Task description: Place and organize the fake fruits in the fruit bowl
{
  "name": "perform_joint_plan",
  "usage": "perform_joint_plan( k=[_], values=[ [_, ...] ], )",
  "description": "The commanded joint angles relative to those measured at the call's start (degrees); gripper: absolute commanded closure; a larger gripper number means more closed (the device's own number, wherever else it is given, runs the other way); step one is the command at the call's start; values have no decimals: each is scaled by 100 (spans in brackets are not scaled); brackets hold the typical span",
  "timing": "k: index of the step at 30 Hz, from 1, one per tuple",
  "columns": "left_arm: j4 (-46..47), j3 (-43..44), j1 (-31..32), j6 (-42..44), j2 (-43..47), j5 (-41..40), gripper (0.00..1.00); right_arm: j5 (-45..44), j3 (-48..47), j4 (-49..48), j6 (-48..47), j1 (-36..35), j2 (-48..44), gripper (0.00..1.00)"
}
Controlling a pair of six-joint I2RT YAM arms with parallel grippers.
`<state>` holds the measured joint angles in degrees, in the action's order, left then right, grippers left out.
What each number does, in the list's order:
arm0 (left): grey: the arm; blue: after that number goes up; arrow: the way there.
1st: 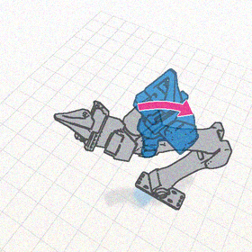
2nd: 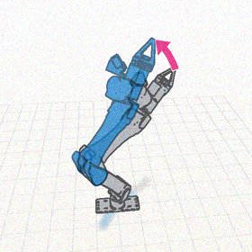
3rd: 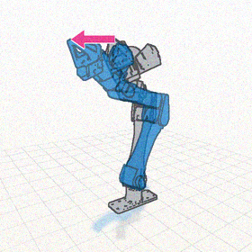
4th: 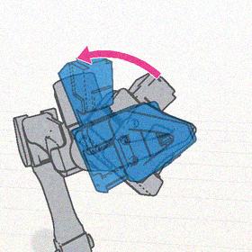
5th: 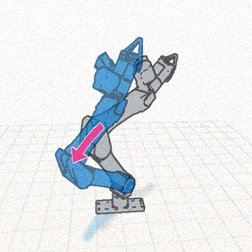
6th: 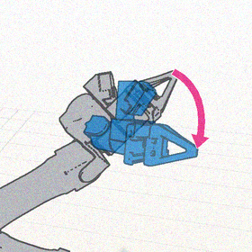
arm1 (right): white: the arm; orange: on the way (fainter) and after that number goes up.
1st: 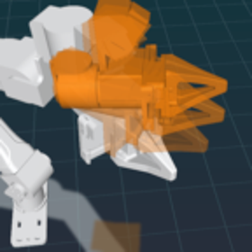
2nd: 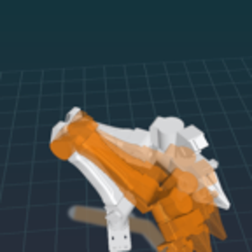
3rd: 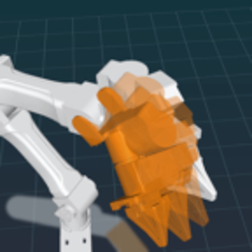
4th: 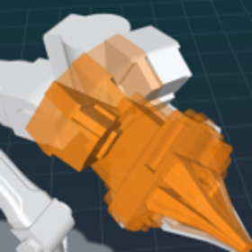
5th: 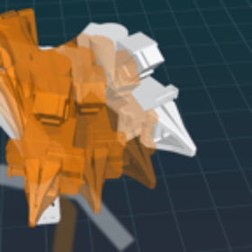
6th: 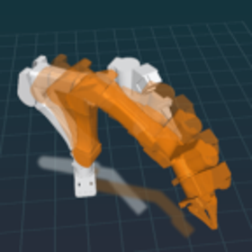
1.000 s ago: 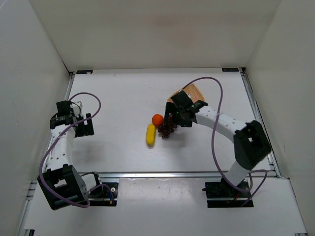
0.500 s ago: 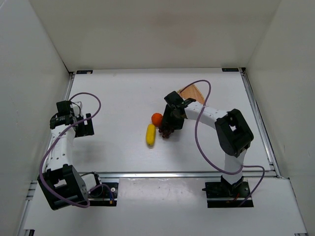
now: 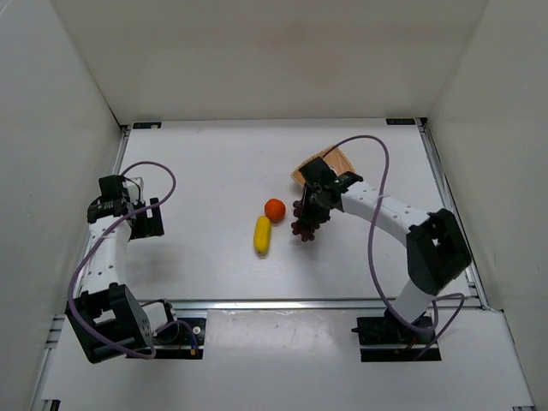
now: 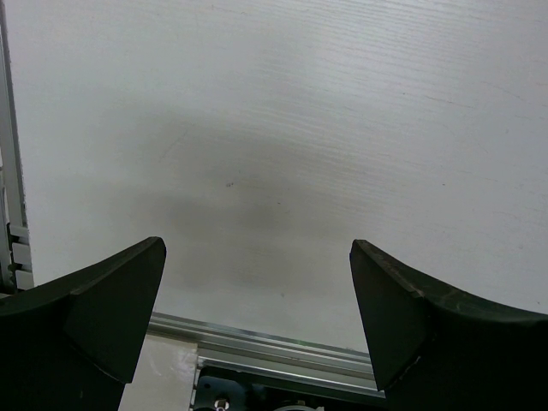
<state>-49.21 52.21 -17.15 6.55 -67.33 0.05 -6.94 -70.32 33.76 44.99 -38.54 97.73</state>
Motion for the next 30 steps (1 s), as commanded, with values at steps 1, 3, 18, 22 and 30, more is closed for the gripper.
perform_joint_plan(
  k=[1,3,18,22,30],
  values=[
    [87,-17,-26,-31,9,100,0,-220,-498,482,-814,-4,-798,92],
    [87,-17,-26,-31,-43,100,0,-360,-718,719,-974,-4,-966,92],
    [-18,184,606,329,-359,-268,0,79,-4041,1607,-3057,1833,1737,80],
    [-448,1471,1492,461,-1052,-454,0,158,-4174,1608,-3119,2061,2109,42],
    [-1336,4629,4015,452,-3469,-919,0,228,-3603,1415,-3006,2334,1268,0]
  ],
)
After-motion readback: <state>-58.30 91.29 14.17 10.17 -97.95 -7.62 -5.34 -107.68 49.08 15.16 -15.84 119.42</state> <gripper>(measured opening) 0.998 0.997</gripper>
